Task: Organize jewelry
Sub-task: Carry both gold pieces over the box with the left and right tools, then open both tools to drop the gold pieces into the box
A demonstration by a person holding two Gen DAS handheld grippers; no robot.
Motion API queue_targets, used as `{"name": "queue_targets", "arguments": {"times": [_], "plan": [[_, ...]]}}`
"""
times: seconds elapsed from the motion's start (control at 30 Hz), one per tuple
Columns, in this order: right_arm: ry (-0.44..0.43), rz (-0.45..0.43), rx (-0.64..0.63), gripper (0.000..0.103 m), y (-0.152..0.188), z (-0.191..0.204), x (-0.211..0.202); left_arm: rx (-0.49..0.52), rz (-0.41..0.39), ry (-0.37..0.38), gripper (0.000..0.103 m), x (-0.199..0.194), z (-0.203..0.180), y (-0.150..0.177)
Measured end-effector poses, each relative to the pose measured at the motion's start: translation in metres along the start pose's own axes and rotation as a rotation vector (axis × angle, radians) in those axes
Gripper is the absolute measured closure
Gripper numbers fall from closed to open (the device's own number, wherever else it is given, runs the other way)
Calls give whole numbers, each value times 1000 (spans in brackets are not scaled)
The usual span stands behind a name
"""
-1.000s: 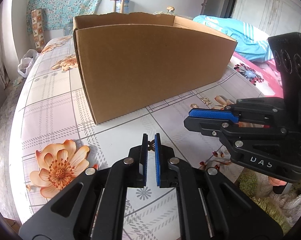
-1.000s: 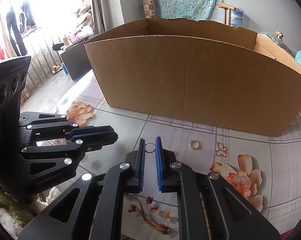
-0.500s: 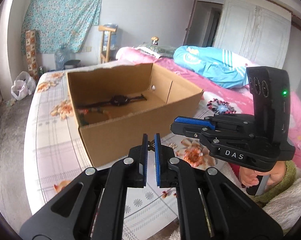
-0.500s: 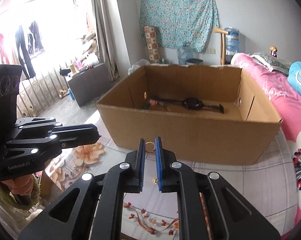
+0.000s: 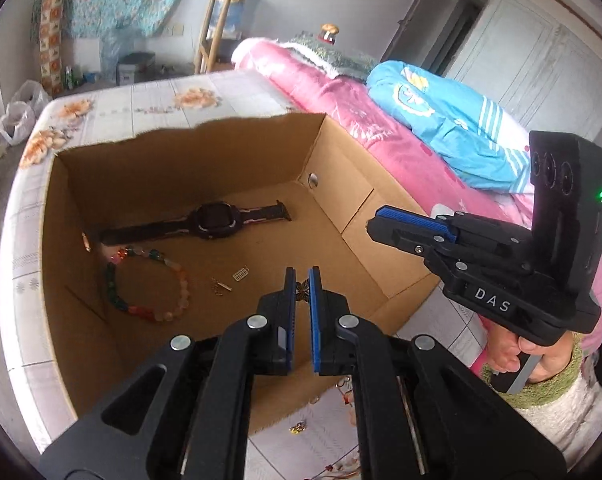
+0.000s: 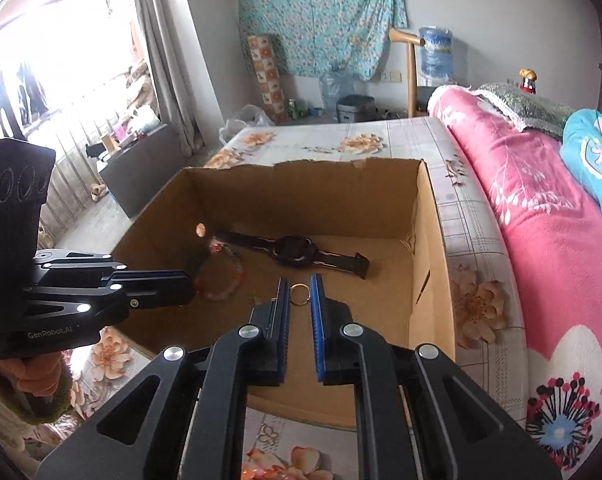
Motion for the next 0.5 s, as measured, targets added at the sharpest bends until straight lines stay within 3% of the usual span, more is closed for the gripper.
{"name": "queue_targets", "arguments": {"times": [0.13, 0.23, 0.33, 0.4, 0.5], "plan": [[30, 28, -8, 92, -13, -12, 21, -32, 46, 51, 97, 31, -1, -10], [50, 30, -19, 92, -19, -16, 27, -49, 62, 36, 97, 47, -3, -13], [52, 26, -17, 92, -21, -19, 28, -82, 59, 62, 96, 48, -2, -17], [49, 19, -9, 92, -23, -21, 27, -99, 46, 78, 90, 50, -2, -19], [45, 3, -5, 92, -24, -24, 25, -101, 38, 57, 89, 51, 0, -23]]}}
Point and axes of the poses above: each gripper's, at about its wrist camera, not at the fingertips, and x roughly the way its jaws point, z to its left, y to its underside, the point moved 1 cm from there along x, roughly the way its jaws point, and after that the axes turned 14 degrees about x, right-handed, at the moved point
